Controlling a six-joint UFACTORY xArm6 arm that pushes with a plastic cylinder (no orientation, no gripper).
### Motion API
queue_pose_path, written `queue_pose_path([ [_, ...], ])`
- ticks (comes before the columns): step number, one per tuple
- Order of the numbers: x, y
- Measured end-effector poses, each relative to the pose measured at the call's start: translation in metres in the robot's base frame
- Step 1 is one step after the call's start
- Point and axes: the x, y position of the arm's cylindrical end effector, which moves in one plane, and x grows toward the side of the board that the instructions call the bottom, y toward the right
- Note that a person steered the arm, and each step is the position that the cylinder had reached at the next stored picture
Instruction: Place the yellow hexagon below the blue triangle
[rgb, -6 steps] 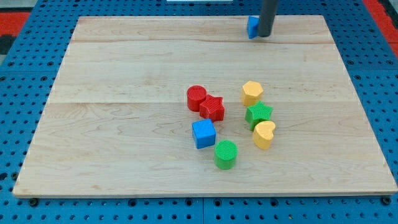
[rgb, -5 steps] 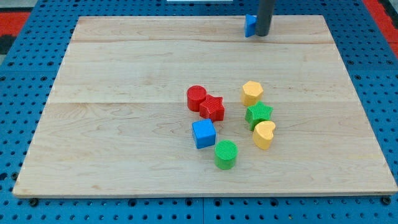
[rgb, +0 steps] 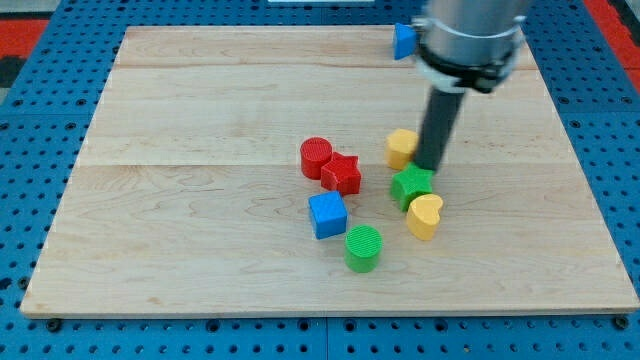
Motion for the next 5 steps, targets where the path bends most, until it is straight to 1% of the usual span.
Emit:
queue_pose_path([
  [1, 0.0, -0.02],
  [2, -0.053, -0.023],
  [3, -0.072, -0.027],
  [4, -0.102, -0.04],
  [5, -0.108, -0.06],
])
